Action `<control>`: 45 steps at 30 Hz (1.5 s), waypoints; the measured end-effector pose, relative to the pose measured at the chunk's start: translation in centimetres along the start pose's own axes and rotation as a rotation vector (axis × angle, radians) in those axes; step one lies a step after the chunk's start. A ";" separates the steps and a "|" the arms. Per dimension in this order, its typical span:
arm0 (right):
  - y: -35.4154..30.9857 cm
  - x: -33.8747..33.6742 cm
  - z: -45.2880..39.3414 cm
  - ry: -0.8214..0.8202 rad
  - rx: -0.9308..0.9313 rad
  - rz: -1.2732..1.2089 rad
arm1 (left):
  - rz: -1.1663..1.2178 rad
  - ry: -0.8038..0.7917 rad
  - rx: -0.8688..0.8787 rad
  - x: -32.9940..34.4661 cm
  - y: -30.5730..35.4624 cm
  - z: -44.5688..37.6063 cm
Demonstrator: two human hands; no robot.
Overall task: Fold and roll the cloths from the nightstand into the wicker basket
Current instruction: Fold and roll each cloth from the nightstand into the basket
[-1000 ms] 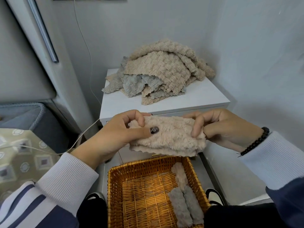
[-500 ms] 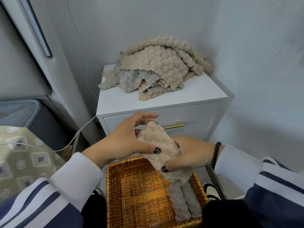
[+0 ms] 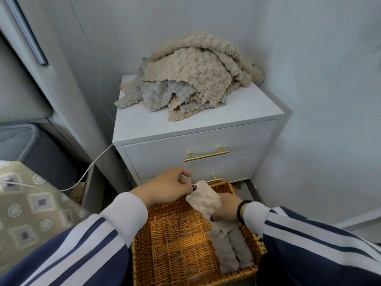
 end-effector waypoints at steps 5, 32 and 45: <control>4.2 3.2 -3.9 0.162 0.157 -0.350 | 0.132 -0.159 -0.156 3.3 -1.4 -2.3; 9.7 9.5 -18.5 0.328 0.151 -0.335 | 0.722 -0.112 -0.493 19.0 -9.0 -19.7; 12.5 10.8 -18.7 0.321 0.338 -0.259 | 0.207 -0.253 -0.454 22.7 -7.0 -23.0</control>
Point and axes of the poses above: each hand's wrist, its own z-axis away from the middle knuckle, its own x-axis out of the palm, y = z × x, the point moved 2 cm from there along -z, towards the middle knuckle, and after that the axes turned 14 degrees about -z, right-handed, at the moved point
